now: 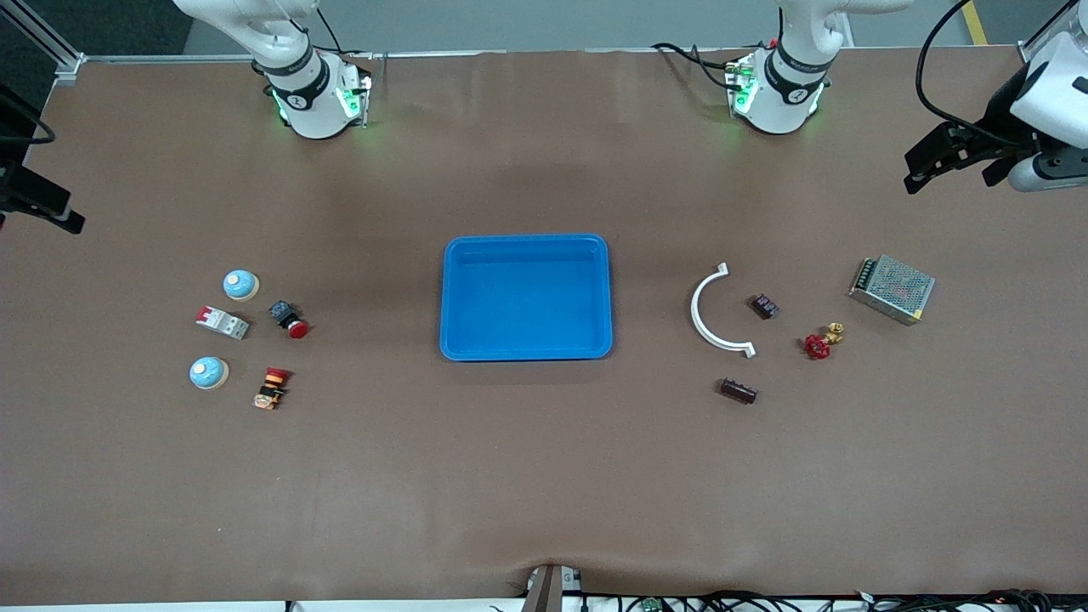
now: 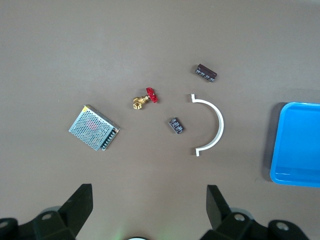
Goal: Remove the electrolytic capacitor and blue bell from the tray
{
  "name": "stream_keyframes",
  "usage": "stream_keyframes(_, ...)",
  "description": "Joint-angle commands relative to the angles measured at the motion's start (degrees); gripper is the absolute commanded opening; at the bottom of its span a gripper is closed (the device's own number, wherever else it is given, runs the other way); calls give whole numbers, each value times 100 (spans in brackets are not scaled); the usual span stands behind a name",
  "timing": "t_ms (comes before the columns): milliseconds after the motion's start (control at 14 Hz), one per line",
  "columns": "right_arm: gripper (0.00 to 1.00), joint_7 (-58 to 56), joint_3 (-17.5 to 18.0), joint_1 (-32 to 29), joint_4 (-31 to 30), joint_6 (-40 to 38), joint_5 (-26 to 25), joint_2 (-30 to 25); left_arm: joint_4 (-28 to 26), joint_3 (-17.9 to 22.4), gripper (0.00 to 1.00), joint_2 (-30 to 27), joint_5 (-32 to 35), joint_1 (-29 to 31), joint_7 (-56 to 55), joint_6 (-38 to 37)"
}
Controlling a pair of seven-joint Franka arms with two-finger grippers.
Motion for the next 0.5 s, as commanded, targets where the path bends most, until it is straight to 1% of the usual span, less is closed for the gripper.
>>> stream_keyframes(0,100,-133,167,14,86,-8,-137,88,101,-40,100,9,94,18,113,-116)
stream_keyframes(142,100,-107,378,5,86,36,-375,88,101,-49,100,9,94,10,332,-134)
stream_keyframes(427,100,-71,414,14,-19,159,-375,97,110,-49,100,1,103,10,597,-248)
